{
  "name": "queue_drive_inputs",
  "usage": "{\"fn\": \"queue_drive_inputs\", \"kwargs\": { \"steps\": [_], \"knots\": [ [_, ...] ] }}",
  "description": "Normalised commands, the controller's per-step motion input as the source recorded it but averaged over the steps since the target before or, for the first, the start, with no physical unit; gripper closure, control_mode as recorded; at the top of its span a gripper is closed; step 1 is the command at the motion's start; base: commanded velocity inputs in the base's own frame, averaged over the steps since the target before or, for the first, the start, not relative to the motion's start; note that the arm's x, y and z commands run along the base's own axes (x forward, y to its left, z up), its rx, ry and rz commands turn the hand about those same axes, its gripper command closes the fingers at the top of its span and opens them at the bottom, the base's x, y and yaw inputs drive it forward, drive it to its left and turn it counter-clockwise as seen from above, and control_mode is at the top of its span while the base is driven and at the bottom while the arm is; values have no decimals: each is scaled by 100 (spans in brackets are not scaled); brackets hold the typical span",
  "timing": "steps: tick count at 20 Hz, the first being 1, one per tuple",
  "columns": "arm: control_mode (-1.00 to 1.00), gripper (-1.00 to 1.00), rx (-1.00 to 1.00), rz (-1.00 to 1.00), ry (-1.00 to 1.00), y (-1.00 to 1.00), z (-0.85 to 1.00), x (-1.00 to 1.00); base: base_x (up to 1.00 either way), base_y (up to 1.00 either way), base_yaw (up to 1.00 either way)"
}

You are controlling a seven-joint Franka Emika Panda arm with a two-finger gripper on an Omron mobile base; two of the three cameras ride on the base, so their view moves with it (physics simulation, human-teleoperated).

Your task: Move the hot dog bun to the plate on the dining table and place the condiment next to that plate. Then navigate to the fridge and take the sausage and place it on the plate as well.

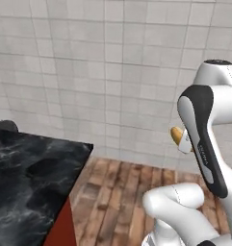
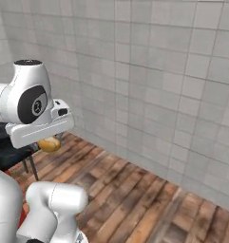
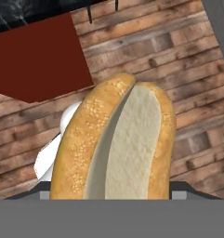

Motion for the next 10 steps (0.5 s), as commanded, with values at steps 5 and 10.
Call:
{"fn": "queue_drive_inputs", "kwargs": {
  "steps": [5,10],
  "knots": [
    [100,100,0,0,0,0,0,0,76,-31,51],
    [100,100,0,0,0,0,0,0,61,-36,54]
  ]
}}
